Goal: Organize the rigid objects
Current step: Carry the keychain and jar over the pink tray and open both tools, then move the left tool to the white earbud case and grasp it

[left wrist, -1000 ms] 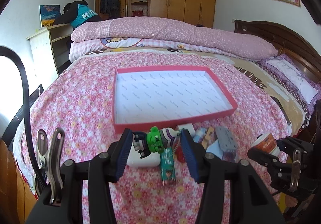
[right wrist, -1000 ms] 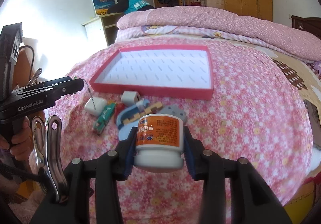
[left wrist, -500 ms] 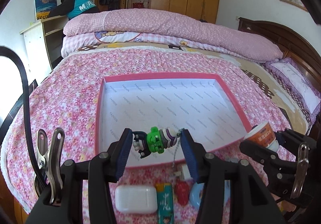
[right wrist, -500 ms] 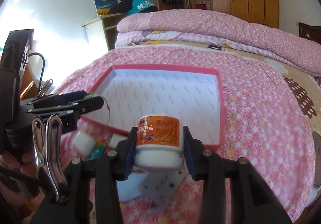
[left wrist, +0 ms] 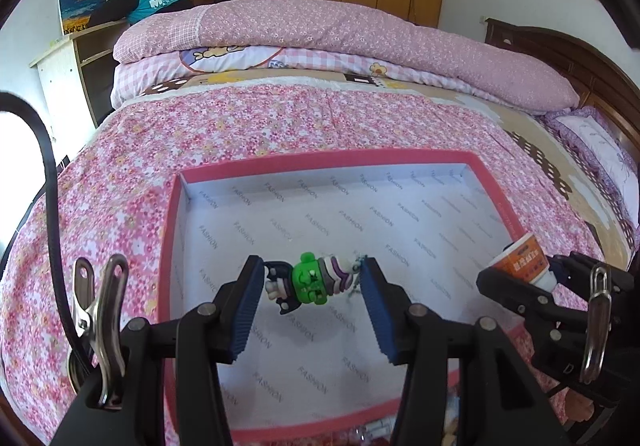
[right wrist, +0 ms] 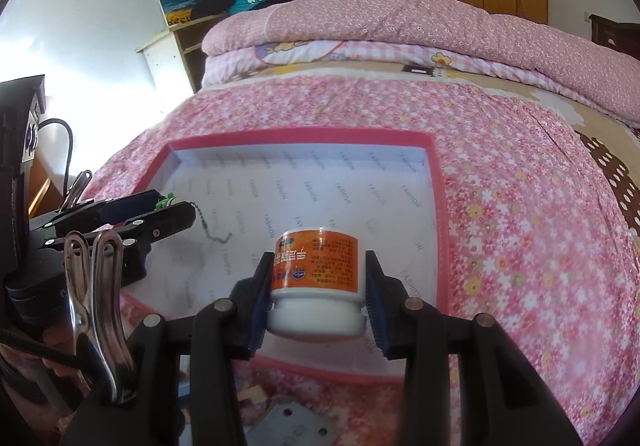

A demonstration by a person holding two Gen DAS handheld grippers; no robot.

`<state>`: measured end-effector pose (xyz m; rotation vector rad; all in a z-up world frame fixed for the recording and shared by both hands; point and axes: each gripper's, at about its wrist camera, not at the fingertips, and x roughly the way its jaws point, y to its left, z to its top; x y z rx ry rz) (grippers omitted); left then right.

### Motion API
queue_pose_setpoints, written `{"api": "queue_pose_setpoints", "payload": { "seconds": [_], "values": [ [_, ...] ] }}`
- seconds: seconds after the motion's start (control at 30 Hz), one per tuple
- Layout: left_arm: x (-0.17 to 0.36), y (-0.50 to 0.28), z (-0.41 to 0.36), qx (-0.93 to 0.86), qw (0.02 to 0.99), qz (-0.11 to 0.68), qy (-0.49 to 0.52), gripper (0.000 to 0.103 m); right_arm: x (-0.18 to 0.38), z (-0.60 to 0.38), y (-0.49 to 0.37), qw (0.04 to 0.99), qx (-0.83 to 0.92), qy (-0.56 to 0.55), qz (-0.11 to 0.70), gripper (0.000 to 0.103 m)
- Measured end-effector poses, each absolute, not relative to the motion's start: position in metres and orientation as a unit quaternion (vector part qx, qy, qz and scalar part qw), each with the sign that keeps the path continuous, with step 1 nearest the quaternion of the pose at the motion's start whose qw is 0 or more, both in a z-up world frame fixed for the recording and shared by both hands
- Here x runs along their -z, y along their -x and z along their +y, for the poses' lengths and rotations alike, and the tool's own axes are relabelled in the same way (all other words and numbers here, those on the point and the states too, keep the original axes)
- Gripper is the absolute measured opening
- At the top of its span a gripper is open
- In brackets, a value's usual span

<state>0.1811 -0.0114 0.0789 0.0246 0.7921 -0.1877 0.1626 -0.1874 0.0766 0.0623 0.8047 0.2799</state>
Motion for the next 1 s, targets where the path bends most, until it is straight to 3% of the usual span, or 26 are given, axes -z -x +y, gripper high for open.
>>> {"api": "queue_pose_setpoints", "payload": {
  "seconds": [0.17,0.3,0.47,0.53,0.6,1.0],
  "values": [
    [-0.071,-0.192,-0.014,0.084,0.915,0.395,-0.010,0.053,-0.073,-0.192,-0.172,0.911,-0.126,-0.029,0.393,0.043],
    [-0.070,-0.192,-0.016,0.074,0.917,0.391,-0.018,0.062,-0.070,-0.196,-0.177,0.911,-0.120,-0.032,0.393,0.043],
    [-0.072,-0.188,-0.018,0.071,0.918,0.389,-0.027,0.063,-0.067,-0.195,-0.178,0.908,-0.127,-0.033,0.398,0.045],
    [-0.073,-0.186,-0.016,0.072,0.917,0.390,-0.024,0.063,-0.069,-0.194,-0.176,0.910,-0.124,-0.032,0.395,0.055],
    [-0.075,-0.183,-0.015,0.075,0.917,0.391,-0.019,0.063,-0.073,-0.193,-0.171,0.916,-0.118,-0.024,0.383,0.058],
    [-0.091,-0.143,-0.011,0.082,0.923,0.375,-0.031,0.063,-0.087,-0.194,-0.129,0.922,-0.125,-0.032,0.365,0.058]
  ]
}}
